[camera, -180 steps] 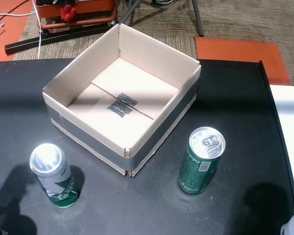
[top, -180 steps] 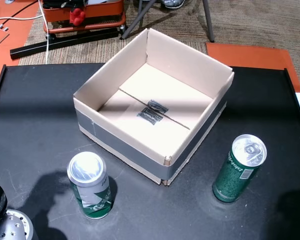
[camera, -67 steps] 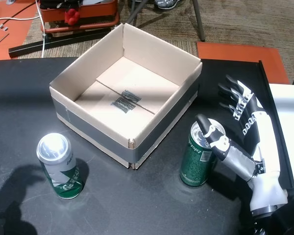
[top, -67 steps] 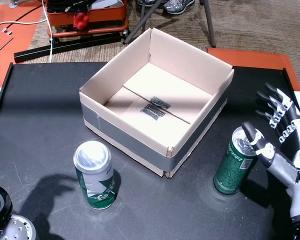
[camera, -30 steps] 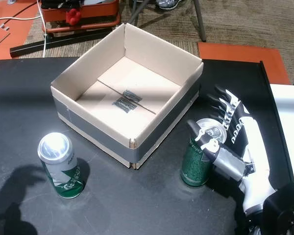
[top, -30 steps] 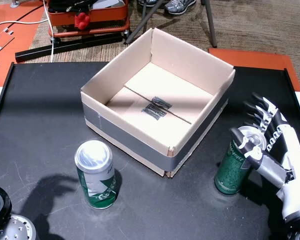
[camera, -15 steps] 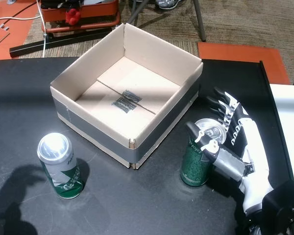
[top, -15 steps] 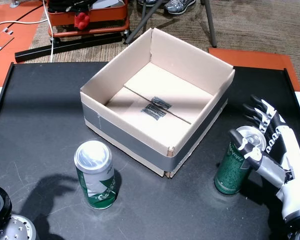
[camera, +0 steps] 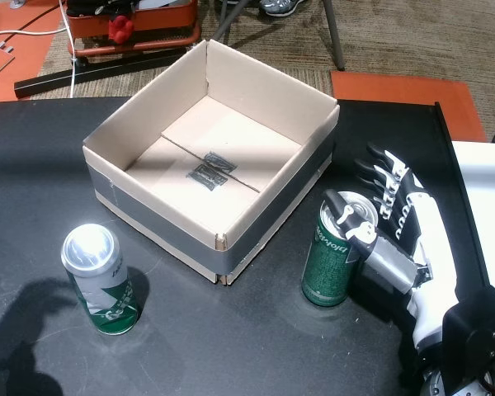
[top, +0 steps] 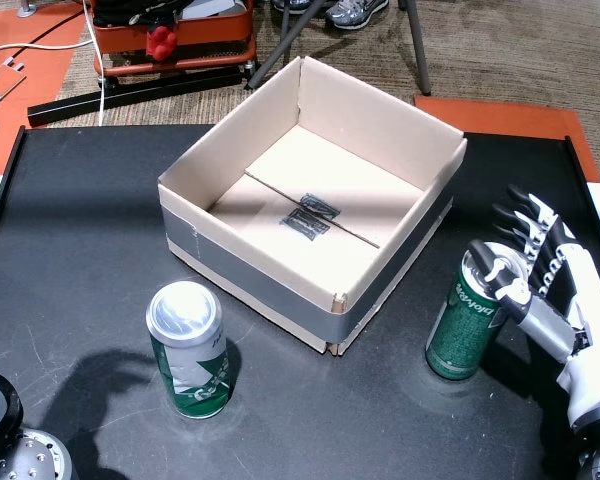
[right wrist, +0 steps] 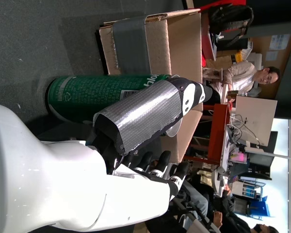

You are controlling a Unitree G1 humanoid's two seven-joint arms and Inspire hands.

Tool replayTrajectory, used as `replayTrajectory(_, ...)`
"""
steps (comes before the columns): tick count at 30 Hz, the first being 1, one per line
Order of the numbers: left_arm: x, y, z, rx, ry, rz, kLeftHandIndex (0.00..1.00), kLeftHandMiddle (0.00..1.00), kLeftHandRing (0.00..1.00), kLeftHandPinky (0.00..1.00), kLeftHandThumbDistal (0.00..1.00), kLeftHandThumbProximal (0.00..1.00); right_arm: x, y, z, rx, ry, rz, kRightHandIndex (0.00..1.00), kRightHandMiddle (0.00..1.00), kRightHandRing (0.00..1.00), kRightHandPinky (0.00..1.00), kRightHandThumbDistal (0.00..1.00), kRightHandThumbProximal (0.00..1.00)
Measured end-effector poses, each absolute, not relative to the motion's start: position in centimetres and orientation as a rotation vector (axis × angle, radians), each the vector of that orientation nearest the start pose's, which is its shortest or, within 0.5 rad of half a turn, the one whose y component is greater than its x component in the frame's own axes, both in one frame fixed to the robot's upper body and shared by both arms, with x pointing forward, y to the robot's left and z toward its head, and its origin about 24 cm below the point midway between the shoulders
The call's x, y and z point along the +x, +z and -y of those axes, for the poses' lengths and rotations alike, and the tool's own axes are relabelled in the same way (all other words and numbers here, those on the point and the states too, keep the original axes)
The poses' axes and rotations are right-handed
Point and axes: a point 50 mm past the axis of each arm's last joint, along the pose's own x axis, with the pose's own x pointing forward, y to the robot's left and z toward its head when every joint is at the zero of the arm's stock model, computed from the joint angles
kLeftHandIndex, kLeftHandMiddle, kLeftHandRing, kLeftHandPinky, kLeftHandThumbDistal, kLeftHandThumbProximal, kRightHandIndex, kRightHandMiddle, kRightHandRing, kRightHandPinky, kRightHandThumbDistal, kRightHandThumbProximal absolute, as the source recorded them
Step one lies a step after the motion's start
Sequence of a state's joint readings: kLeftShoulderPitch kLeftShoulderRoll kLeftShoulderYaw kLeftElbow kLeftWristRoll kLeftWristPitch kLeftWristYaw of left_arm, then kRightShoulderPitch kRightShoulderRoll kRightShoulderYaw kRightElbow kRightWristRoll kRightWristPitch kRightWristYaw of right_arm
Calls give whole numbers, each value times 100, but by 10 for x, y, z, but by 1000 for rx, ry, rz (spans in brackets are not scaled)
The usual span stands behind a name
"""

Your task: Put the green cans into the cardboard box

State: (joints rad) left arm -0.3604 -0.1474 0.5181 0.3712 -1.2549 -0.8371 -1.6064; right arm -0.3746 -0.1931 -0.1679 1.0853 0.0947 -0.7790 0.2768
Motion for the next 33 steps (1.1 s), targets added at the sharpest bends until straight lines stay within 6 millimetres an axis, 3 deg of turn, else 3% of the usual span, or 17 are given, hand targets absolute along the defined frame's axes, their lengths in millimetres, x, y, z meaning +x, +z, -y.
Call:
replayTrajectory(8,235,88,-206,-311,-321,1431,70,73,85,88,26,75,286,-13,212,-82,82,47,81,84,85,89,91,25)
replayTrajectory(17,236,88,-206,-315,-324,1431,69,73,85,87,27,74,286,-12,212,-95,119,54,83,86,86,93,99,36)
replayTrajectory(30,236,87,-205,-318,-322,1427,66,71,84,87,27,75,280,-12,206,-133,194,74,85,87,87,93,100,37)
replayTrajectory(33,236,88,-205,-311,-313,1430,68,73,85,87,24,75,275,-15,205,-138,212,67,83,87,88,93,96,35)
